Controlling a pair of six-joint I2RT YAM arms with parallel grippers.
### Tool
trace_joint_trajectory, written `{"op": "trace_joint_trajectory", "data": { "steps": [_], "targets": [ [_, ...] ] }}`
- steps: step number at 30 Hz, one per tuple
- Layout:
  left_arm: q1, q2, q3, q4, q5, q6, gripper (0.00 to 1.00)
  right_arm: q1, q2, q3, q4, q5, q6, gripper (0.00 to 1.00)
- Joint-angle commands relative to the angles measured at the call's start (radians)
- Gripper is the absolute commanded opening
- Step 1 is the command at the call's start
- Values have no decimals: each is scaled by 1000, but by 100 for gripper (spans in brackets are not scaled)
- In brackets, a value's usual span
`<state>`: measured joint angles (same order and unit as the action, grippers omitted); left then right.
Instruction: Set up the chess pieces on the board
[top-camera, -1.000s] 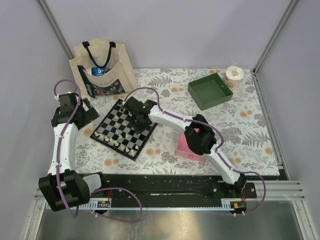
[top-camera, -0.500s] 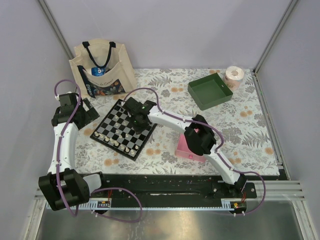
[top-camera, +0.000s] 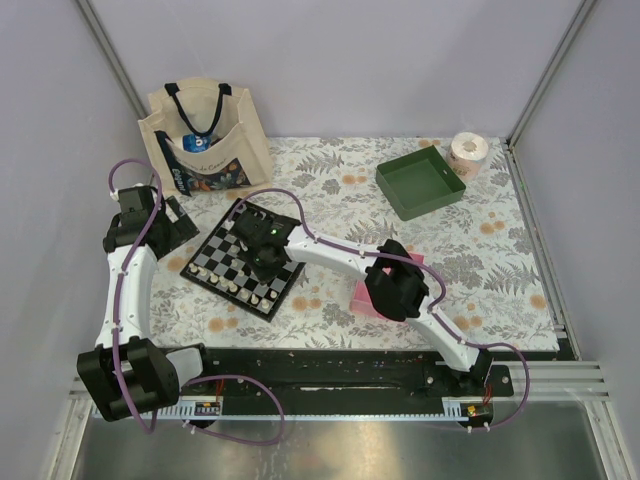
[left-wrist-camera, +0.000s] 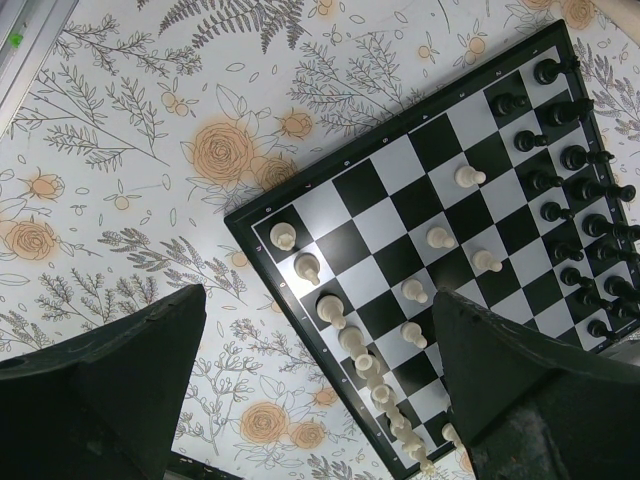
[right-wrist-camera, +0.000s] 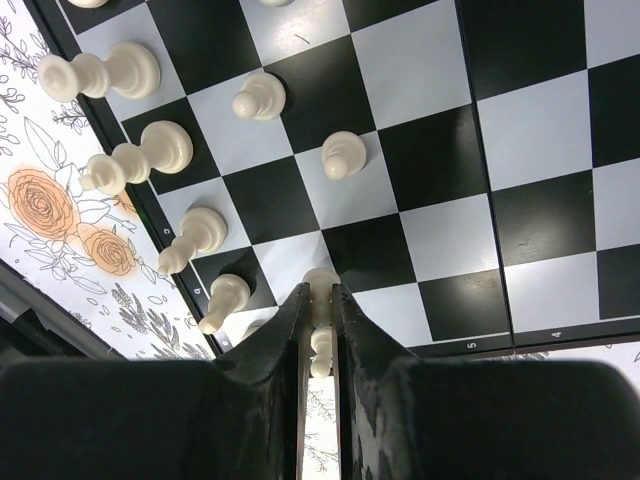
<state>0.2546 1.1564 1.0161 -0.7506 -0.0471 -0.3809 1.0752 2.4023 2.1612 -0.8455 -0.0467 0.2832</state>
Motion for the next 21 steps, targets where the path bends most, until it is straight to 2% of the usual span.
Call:
{"op": "trace_joint_trajectory", "data": {
  "steps": [1,21],
  "targets": [
    [5,-3,35,22,13,14,99,8,-58,17,-13,-15,-10,14],
    [5,-3,33,23,10,14,99,26,-29,49,-18,-39,-1,15]
  ]
}}
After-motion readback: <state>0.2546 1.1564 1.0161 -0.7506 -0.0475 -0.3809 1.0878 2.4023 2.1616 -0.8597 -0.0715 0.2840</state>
